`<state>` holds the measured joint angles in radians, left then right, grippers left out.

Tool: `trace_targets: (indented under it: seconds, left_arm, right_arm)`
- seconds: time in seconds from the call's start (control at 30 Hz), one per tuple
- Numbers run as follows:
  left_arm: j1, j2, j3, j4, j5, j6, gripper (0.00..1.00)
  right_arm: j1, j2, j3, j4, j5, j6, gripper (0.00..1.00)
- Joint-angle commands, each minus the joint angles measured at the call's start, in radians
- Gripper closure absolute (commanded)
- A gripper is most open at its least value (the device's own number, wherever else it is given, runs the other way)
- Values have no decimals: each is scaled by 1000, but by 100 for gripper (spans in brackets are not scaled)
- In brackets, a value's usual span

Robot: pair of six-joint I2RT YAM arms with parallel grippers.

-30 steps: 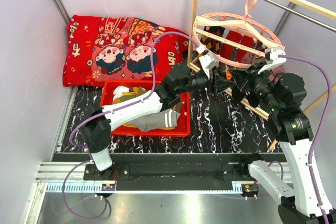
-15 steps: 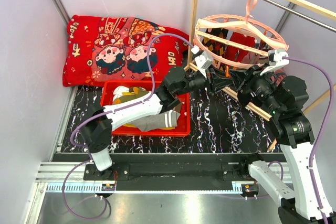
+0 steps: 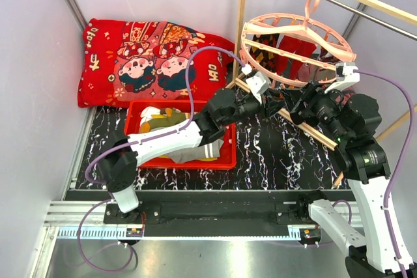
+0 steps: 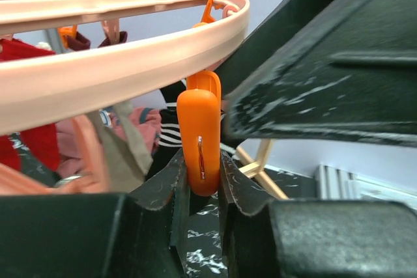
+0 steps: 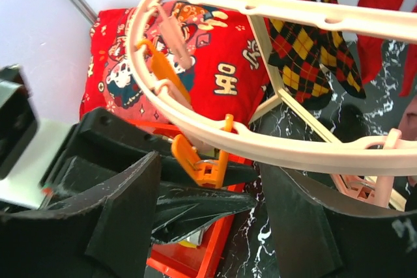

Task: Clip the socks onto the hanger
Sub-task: Open the clamp at the hanger.

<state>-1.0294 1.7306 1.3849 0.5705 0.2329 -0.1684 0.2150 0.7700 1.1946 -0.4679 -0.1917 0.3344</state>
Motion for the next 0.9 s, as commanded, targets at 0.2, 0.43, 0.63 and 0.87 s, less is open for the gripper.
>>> trace_targets:
  seconds: [0.2,0.43,0.63,0.87]
  left_arm:
    - [-37,-43,42,-58,-53,107,100]
    - [-51,-32,65,-98,-64,136,100]
    - [-64,-20,86,-130,-72,159,100]
    - [-67,-25,83,-141,-86,161,100]
  right_arm:
    - [3,52,53,47,29,18,30]
    - [3,68,63,74,5,31,38]
    - [3,71,68,92,0,37,47]
    - [3,69,65,98,1,35,65]
